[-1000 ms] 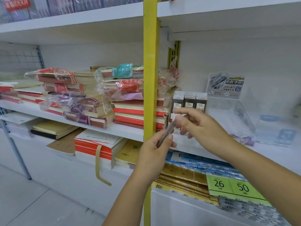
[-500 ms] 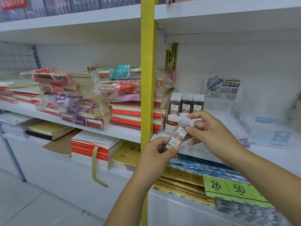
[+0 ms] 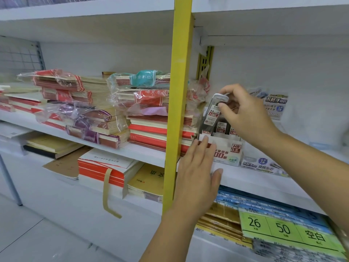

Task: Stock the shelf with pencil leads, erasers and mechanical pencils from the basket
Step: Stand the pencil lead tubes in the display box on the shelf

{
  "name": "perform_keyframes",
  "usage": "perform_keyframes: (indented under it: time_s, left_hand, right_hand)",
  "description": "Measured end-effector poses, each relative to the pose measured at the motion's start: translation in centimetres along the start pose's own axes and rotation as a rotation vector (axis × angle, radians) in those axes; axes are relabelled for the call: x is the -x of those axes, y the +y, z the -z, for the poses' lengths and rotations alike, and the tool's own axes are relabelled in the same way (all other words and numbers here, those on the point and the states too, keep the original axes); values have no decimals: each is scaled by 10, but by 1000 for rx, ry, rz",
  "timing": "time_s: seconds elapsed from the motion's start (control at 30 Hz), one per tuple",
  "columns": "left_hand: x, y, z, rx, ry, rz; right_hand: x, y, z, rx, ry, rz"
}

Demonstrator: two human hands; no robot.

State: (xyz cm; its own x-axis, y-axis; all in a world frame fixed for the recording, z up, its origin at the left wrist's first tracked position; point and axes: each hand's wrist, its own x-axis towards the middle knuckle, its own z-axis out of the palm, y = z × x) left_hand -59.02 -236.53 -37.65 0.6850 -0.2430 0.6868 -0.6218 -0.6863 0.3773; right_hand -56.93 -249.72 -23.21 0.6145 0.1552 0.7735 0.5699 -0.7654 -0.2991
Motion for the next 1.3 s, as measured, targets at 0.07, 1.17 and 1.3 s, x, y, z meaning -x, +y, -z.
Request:
perform_keyframes:
  time_s: [0.07, 1.17, 1.3]
  left_hand:
    - [1, -3, -5, -16, -33, -8]
    - [297, -48, -113, 49, -932, 380]
    - [365, -54, -155, 79, -1195, 583]
  right_hand:
    - [-4, 5, -4, 63, -37, 10]
    - [450, 104, -75, -171, -664, -1069]
    - [544, 112, -105, -195, -854, -1350]
